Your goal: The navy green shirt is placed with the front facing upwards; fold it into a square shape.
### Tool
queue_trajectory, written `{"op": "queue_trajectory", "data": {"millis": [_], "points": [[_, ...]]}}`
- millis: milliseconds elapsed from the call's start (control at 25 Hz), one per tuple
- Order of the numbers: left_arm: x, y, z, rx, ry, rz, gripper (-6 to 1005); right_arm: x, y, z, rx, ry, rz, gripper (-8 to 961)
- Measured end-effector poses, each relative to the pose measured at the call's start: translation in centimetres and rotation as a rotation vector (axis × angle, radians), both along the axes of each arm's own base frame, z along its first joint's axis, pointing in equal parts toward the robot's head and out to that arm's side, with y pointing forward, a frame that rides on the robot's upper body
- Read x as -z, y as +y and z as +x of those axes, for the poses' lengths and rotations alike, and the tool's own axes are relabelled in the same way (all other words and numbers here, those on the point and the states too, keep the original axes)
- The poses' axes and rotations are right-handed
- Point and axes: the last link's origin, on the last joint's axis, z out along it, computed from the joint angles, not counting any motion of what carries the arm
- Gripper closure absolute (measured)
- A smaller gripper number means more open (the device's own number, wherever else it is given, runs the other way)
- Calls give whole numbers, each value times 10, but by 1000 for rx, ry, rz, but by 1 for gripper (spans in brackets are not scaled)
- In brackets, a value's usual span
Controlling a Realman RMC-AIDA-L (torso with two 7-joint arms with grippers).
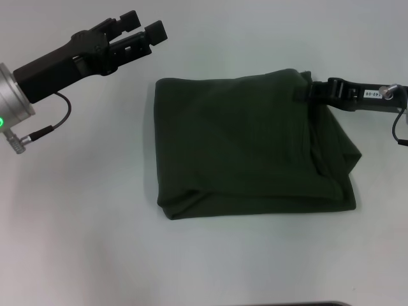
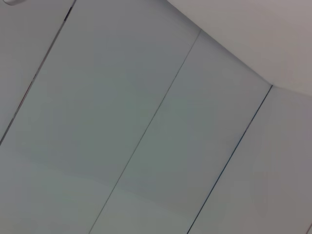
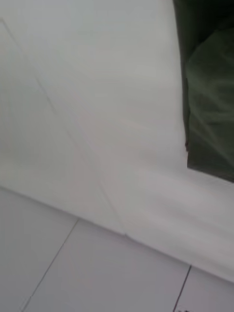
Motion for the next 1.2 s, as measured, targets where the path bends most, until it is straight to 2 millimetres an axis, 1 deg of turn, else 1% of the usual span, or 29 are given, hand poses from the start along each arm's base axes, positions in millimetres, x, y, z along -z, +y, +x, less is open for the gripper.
{"op": "queue_trajectory", "data": {"millis": [120, 680, 1040, 1200], "points": [[0, 0, 0, -2, -1, -1, 48, -1, 0, -1, -4, 6, 3, 938], [0, -1, 2, 3, -11, -11, 48, -25, -2, 3, -12, 42, 44, 887], [0, -1, 2, 3, -13, -11, 48, -28, -5, 10, 11, 30, 48, 854], [0, -1, 2, 3, -12, -12, 48, -28, -8, 17, 37, 21, 58, 840]]}}
